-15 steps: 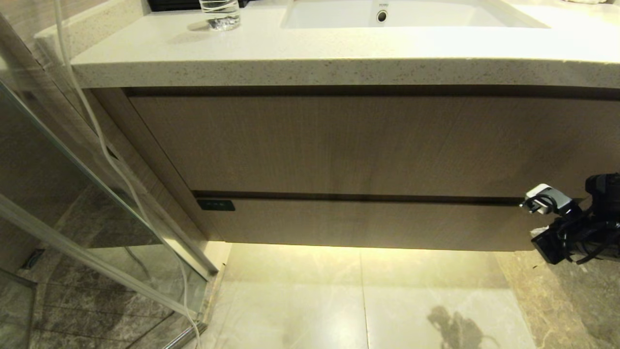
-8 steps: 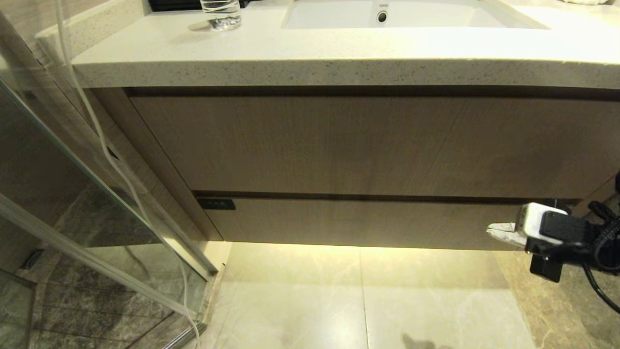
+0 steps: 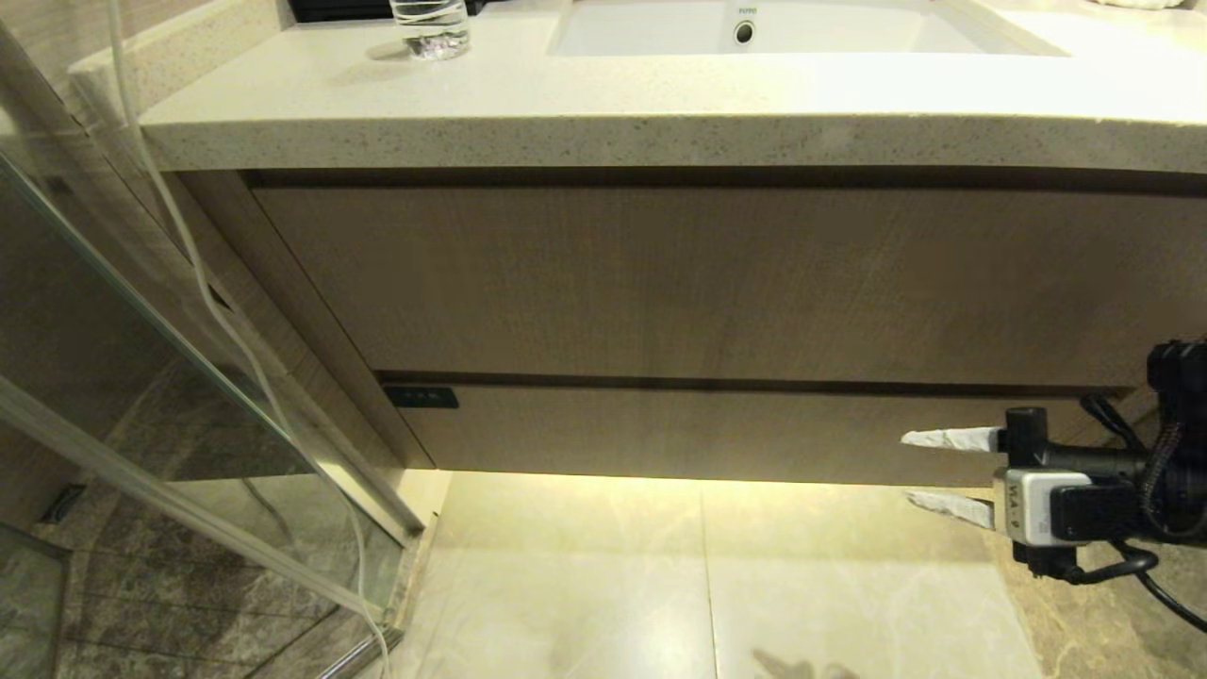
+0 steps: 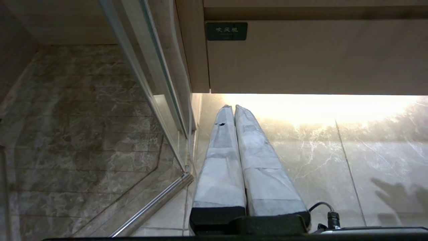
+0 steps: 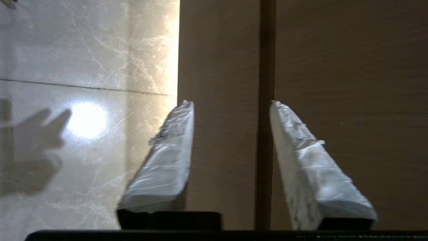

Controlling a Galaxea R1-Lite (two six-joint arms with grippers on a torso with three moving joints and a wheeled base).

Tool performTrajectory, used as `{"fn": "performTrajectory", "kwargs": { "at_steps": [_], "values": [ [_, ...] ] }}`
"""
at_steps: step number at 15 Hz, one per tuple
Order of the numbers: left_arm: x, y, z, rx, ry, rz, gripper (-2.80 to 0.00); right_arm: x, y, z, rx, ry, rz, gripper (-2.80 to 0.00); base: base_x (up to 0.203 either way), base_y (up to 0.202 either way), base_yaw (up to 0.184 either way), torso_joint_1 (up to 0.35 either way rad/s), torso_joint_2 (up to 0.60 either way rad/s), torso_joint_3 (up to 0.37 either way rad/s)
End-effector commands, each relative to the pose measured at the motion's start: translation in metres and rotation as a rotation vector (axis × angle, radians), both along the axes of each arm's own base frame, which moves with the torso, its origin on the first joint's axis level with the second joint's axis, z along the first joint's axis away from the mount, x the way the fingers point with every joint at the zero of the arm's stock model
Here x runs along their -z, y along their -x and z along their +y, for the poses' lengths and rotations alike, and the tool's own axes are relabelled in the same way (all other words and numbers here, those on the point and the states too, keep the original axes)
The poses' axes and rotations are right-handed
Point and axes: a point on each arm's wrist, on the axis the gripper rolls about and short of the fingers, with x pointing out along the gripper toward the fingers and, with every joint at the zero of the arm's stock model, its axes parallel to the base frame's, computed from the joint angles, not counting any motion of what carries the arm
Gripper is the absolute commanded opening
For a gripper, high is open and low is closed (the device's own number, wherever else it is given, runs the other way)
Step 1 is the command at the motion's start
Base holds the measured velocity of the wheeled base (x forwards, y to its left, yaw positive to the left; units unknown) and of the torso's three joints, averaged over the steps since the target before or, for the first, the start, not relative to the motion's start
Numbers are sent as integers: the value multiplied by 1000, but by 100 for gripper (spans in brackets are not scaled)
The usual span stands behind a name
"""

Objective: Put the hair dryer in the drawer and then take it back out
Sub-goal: Pull open the drawer

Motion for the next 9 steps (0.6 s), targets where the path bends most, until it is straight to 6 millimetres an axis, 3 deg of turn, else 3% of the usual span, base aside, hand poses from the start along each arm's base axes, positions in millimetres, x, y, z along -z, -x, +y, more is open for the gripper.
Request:
{"fn": "performTrajectory", "kwargs": {
  "at_steps": [1,9],
  "values": [
    [0,0,0,0,0,0,-280,24,-35,2,-42,8,47,0,0,0,0,0,0,0],
    [0,0,0,0,0,0,-280,61,-100,3,-50,15,124,0,0,0,0,0,0,0]
  ]
}}
